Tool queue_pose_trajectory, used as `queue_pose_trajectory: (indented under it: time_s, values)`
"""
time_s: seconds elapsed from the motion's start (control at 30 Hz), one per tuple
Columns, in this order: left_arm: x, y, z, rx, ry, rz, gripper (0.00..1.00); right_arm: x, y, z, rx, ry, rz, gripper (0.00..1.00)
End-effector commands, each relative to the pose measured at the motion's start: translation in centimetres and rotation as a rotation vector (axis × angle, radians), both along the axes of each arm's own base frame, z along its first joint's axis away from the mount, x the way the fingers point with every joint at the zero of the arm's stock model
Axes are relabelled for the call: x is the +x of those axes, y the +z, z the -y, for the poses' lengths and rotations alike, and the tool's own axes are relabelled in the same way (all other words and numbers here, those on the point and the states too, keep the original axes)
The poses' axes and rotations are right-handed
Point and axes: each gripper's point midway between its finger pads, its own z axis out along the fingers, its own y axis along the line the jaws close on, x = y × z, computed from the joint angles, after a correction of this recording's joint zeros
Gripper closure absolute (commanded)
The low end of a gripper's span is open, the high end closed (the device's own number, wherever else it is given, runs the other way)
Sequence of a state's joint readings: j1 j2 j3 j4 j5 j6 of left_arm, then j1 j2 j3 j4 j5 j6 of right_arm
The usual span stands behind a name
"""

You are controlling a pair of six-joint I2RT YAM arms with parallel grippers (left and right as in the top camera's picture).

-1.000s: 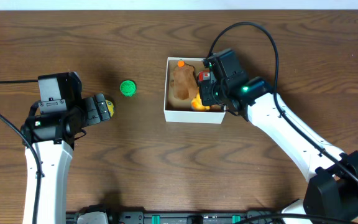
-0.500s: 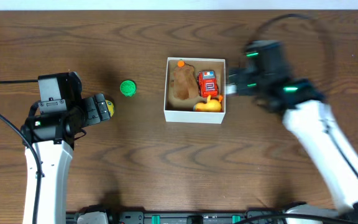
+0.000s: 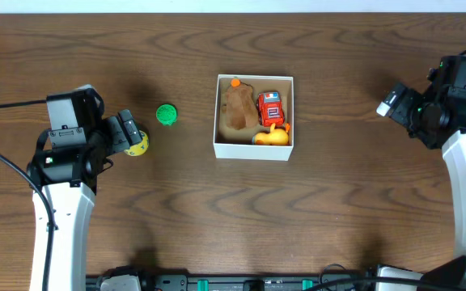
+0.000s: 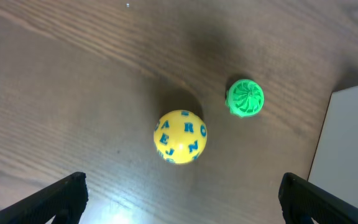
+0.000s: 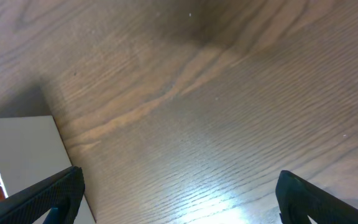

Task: Pack container

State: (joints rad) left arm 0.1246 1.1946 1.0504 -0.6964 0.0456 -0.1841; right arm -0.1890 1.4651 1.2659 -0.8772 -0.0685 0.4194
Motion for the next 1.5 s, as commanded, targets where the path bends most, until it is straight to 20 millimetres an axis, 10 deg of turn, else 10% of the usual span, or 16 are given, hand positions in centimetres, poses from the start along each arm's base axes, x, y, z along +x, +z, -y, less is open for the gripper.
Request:
queue_pose_trajectory:
  time_s: [0.0,0.7,0.97,1.17,1.47]
  values:
    - [1.1,0.4,-0.4,-0.002,0.018,0.023,0.02,-0.1,-0.5,-0.1,0.022,-0.010,-0.008,0.01]
    - [2.3,-14.9,0.4,-0.079,-0.044,-0.427,0.00,0.0,-0.4,-0.1,0.021,-0.009,-0.006,0.01]
    - [3.3,-17.6,0.3,-0.082,-0.044,-0.446,0.53,0.0,-0.4,-0.1,0.021,-0.009,-0.006,0.01]
    - [3.9,-15.1,0.9,-0.111,-0.062,-0.397,0.63,0.0,-0.4,-0.1,0.021,-0.009,-0.006,0.01]
    - [6.2,-0.7,7.9,-0.115,-0.265,-0.130,0.63,0.0,-0.4,-0.1,0.021,-0.009,-0.006,0.01]
